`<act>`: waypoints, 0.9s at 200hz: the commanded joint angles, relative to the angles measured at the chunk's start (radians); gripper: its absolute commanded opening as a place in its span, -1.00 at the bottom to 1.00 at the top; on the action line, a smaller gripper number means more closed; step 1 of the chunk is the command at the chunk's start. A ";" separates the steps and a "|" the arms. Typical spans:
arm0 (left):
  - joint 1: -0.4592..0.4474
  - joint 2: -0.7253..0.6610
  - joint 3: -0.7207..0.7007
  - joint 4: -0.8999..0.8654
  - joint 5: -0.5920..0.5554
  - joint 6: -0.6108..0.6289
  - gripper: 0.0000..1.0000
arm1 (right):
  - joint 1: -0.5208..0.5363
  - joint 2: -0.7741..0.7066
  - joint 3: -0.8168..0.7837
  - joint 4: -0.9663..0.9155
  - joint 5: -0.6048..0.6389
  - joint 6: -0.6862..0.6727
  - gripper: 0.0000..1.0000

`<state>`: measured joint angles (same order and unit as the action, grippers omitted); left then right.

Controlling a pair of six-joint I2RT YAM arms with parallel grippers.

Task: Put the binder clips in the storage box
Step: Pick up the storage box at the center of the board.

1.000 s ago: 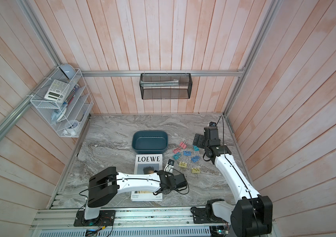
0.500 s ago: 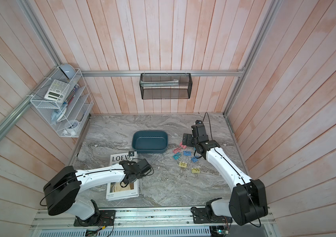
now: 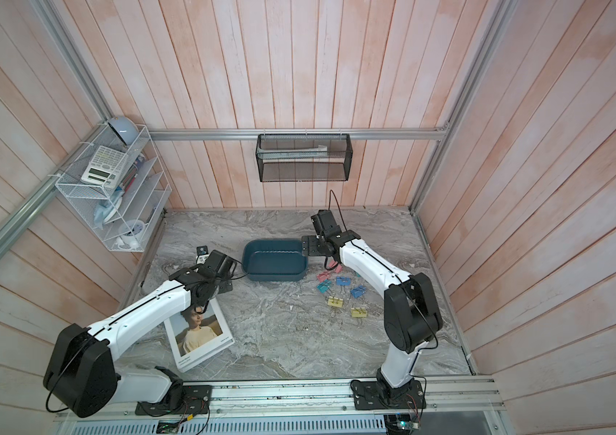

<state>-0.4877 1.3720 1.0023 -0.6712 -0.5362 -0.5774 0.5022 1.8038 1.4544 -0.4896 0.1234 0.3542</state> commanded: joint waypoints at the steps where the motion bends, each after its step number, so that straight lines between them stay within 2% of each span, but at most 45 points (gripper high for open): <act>1: 0.009 0.055 0.108 0.175 0.104 0.143 1.00 | -0.001 0.077 0.094 -0.115 -0.010 -0.015 0.90; 18: 0.039 0.205 0.216 0.178 0.135 0.200 1.00 | -0.001 0.146 0.174 -0.185 -0.023 0.003 0.85; 31: 0.063 0.274 0.235 0.247 0.187 0.232 1.00 | -0.001 0.192 0.235 -0.242 -0.037 0.000 0.82; 69: 0.096 0.419 0.323 0.254 0.238 0.272 1.00 | -0.002 0.304 0.357 -0.344 -0.047 -0.012 0.77; 97: 0.104 0.460 0.303 0.278 0.292 0.251 0.98 | -0.005 0.347 0.378 -0.365 -0.045 -0.020 0.74; 110: 0.104 0.480 0.295 0.295 0.297 0.234 0.90 | -0.004 0.358 0.379 -0.360 -0.046 -0.015 0.69; 134: 0.103 0.523 0.298 0.319 0.323 0.218 0.55 | -0.004 0.379 0.393 -0.359 -0.050 -0.012 0.50; 166: 0.103 0.530 0.287 0.344 0.343 0.211 0.38 | -0.002 0.408 0.406 -0.359 -0.076 0.001 0.21; 180: 0.103 0.535 0.286 0.341 0.341 0.214 0.22 | -0.003 0.417 0.405 -0.355 -0.085 0.007 0.10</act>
<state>-0.3855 1.8999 1.2865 -0.3656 -0.2153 -0.3668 0.5014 2.1944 1.8389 -0.8234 0.0666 0.3470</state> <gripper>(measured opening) 0.665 0.584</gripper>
